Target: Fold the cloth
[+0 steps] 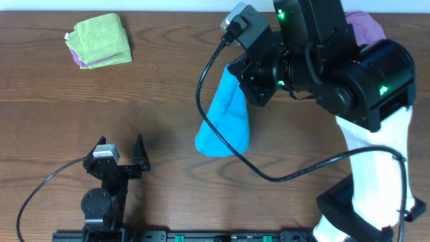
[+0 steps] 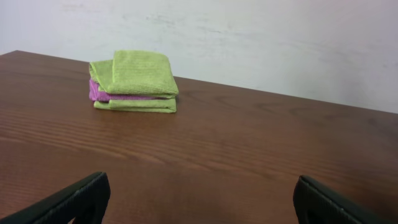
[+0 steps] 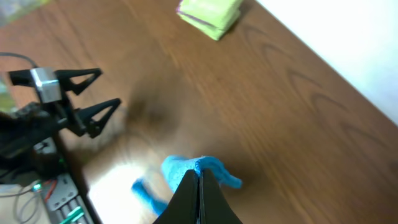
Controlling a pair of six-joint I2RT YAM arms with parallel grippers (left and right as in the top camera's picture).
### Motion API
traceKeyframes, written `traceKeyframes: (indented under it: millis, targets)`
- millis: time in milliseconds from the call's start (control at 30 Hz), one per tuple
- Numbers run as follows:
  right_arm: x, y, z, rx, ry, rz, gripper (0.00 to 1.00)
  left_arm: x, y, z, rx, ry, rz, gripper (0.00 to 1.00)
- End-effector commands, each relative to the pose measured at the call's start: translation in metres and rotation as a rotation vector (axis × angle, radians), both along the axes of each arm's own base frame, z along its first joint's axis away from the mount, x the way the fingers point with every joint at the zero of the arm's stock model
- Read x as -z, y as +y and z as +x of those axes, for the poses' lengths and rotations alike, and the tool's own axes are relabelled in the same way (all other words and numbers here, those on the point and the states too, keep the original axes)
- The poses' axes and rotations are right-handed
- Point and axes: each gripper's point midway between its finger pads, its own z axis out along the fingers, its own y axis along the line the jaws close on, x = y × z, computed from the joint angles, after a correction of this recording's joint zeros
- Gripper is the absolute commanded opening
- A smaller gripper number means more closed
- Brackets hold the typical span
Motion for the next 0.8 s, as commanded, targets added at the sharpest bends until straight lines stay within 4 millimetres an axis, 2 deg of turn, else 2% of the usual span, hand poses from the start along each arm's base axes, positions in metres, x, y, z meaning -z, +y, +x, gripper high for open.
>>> traceKeyframes:
  millis: [0,133,233,400,500,567,633,733,767]
  targets:
    - [0.020,0.019,0.002,-0.067,0.079,0.004,0.01,0.020,0.002,0.000,-0.009,0.050,0.018,0.96]
    - [0.043,0.046,0.007,-0.154,0.172,0.036,0.01,0.020,0.002,0.000,-0.009,0.050,0.018,0.96]
    - [0.051,0.064,0.008,-0.218,0.208,0.071,0.01,0.020,0.002,0.000,-0.009,0.050,0.018,0.95]
    - [0.033,0.089,-0.009,-0.380,0.179,0.182,0.01,0.020,0.002,0.000,-0.009,0.050,0.018,0.95]
    - [0.016,0.101,-0.037,-0.544,0.204,0.289,0.01,0.020,0.002,0.000,-0.009,0.050,0.018,0.95]
    - [0.012,0.102,-0.047,-0.610,0.207,0.317,0.01,0.020,0.002,0.000,-0.009,0.050,0.018,0.95]
    - [0.019,0.099,-0.045,-0.613,0.190,0.279,0.01,0.020,0.002,0.000,-0.009,0.050,0.018,0.96]
    - [0.042,0.093,-0.028,-0.536,0.172,0.171,0.01,0.020,0.002,0.000,-0.009,0.050,0.018,0.96]
    - [0.055,0.089,-0.015,-0.476,0.166,0.108,0.01,0.020,0.002,0.000,-0.009,0.050,0.018,0.96]
